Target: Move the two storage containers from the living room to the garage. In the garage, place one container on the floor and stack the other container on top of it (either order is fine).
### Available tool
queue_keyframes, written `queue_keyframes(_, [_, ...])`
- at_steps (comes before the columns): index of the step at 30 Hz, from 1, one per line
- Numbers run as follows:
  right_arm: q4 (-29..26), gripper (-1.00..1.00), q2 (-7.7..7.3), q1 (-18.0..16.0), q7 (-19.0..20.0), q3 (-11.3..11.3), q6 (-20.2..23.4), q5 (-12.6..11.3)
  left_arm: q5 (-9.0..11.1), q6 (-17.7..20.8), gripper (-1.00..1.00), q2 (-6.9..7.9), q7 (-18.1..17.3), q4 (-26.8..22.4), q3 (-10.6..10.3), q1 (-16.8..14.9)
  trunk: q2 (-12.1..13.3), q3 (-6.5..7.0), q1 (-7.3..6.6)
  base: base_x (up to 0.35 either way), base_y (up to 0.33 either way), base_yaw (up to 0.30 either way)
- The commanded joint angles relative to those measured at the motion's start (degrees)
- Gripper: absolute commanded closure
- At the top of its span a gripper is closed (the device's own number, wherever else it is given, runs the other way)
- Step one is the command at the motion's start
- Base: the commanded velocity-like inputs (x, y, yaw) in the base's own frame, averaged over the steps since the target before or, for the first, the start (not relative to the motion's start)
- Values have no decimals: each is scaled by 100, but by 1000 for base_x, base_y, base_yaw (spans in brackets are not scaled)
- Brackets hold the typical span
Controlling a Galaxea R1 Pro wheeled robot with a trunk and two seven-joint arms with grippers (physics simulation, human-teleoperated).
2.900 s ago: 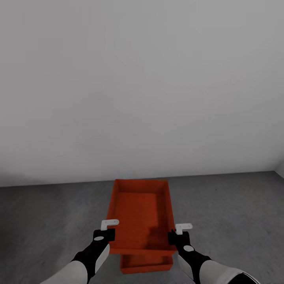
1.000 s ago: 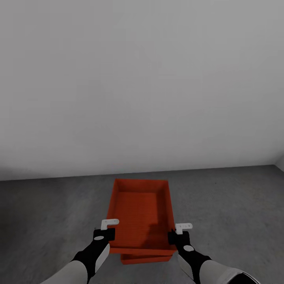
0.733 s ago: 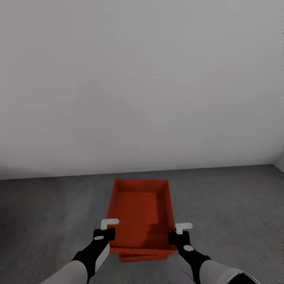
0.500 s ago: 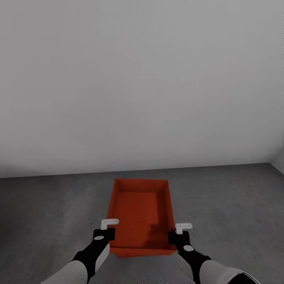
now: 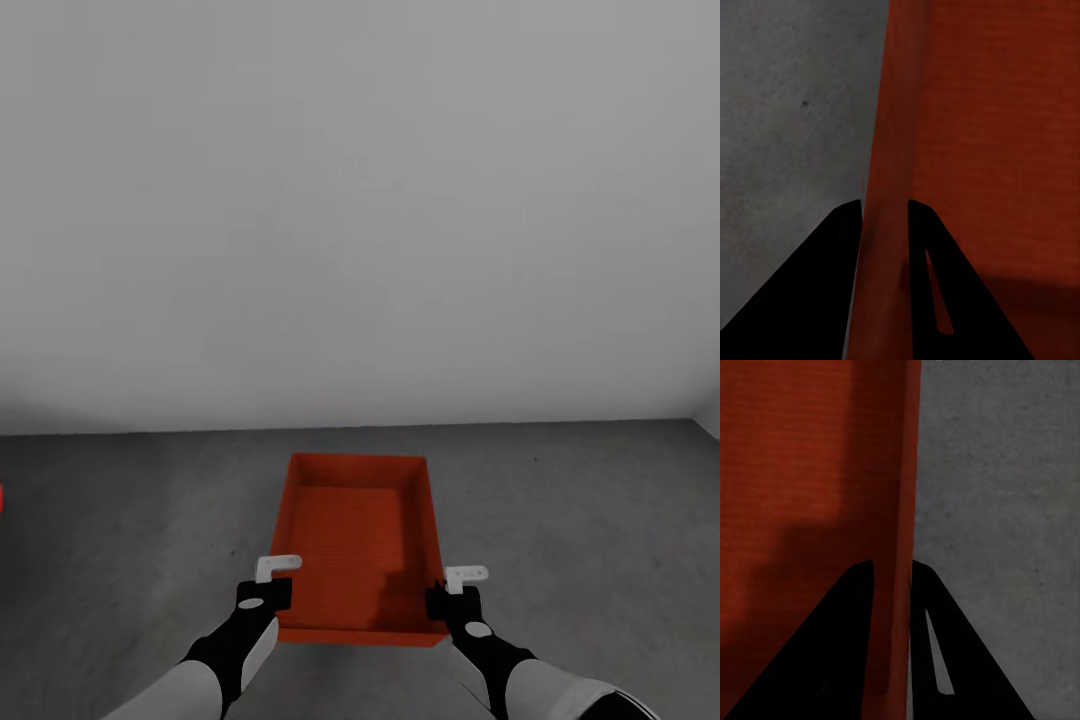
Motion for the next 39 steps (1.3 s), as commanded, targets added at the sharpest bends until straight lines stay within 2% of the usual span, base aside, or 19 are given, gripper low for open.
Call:
queue_keyframes(1, [35,100,-2,0,6,-33,-18,-75,-101,25,100,20,46,-181,118,-5,-5,-6,1,-2,-4,257])
queue_keyframes(8, [35,100,-2,0,6,-33,-18,-75,-102,25,100,21,46,-183,120,-5,-5,-6,1,-1,-1,229])
queue_keyframes(20, [35,100,-2,0,6,-33,-18,-75,-101,25,100,18,46,-176,118,-5,-5,-6,1,17,0,24])
queue_keyframes(39, [35,100,-2,0,6,-33,-16,-75,-105,25,100,27,46,-175,118,-5,-5,-6,1,230,0,0])
